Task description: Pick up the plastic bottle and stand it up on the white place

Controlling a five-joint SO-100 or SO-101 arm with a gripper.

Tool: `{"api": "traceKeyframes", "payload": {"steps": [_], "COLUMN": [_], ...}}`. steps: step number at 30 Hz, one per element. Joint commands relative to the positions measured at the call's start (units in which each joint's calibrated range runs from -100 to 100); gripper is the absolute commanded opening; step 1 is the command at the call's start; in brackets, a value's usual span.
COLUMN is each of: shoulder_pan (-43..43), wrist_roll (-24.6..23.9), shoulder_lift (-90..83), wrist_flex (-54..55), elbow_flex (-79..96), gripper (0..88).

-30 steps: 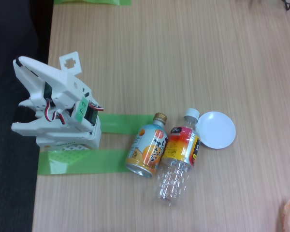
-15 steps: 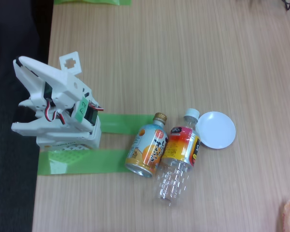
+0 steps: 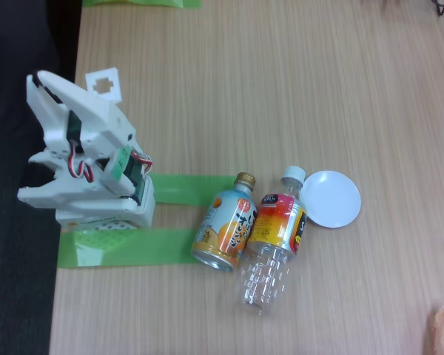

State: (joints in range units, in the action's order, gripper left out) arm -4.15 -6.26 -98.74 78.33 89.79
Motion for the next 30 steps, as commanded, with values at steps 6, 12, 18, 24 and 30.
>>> {"api": "traceKeyframes", "payload": {"steps": [6, 12, 18, 24, 30], "shoulder_pan": [0.07, -0.45, -0.52, -0.52, -0.52], "wrist_roll": [-0.17, 0.3, 0.35, 0.41, 0.41], "shoulder_lift": [0.5, 1.09, 2.35, 14.11, 33.01], "wrist_flex": [-23.23, -67.0, -99.02, -105.72, -112.07], "elbow_flex": [-19.03, -44.56, -57.96, -67.38, -86.03], "gripper": [2.5, 2.7, 15.5, 24.6, 25.0]}}
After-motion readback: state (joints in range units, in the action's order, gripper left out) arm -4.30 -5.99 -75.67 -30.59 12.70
